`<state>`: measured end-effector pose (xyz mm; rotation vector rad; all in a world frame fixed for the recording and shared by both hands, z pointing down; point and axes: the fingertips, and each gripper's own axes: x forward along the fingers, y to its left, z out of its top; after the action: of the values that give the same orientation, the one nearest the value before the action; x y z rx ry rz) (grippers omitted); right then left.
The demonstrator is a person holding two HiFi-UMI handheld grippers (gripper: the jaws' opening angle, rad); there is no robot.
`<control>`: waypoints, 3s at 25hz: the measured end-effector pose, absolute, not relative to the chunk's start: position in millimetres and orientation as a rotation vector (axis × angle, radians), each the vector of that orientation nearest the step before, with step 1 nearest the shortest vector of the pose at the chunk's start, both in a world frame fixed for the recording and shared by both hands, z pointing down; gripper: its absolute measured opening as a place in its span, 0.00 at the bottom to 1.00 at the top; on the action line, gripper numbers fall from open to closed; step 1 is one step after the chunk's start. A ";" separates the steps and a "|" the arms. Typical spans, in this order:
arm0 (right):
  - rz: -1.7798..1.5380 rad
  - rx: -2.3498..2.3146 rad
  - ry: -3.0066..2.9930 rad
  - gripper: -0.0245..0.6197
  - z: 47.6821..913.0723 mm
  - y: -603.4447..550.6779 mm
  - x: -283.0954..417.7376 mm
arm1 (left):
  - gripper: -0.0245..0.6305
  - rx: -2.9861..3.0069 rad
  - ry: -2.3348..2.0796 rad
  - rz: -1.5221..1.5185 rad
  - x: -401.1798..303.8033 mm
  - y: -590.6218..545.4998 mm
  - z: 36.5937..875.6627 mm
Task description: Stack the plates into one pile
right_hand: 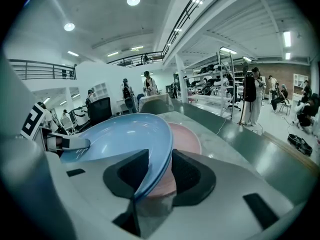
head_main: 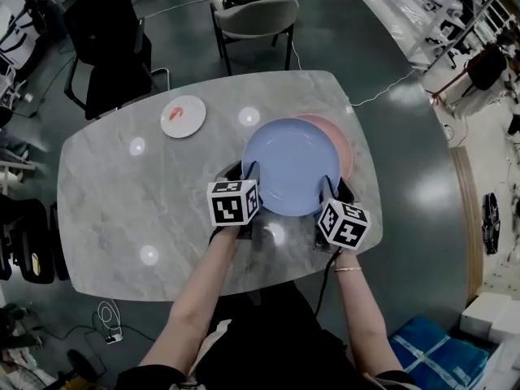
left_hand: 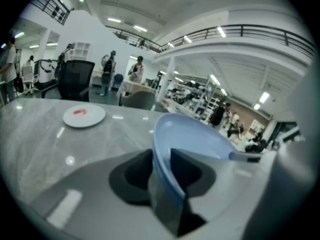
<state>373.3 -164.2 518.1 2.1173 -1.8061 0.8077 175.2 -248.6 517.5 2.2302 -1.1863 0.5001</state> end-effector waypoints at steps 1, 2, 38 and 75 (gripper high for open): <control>0.805 2.106 -1.808 0.25 520.1 -167.2 383.2 | 0.21 2.226 -1.194 0.503 185.2 -251.1 519.1; 0.801 2.093 -1.812 0.25 521.8 -170.0 392.8 | 0.21 2.222 -1.200 0.507 195.1 -253.5 520.5; 0.754 2.011 -1.862 0.27 556.6 -207.5 459.3 | 0.25 2.160 -1.322 0.687 250.4 -273.6 557.0; 0.527 2.106 -2.046 0.22 464.7 -189.4 423.6 | 0.15 2.386 -1.422 0.434 214.8 -258.7 458.3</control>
<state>423.6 -189.4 464.7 2.1064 -2.0460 0.5266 214.8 -258.7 458.3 2.3862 -1.4223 0.4344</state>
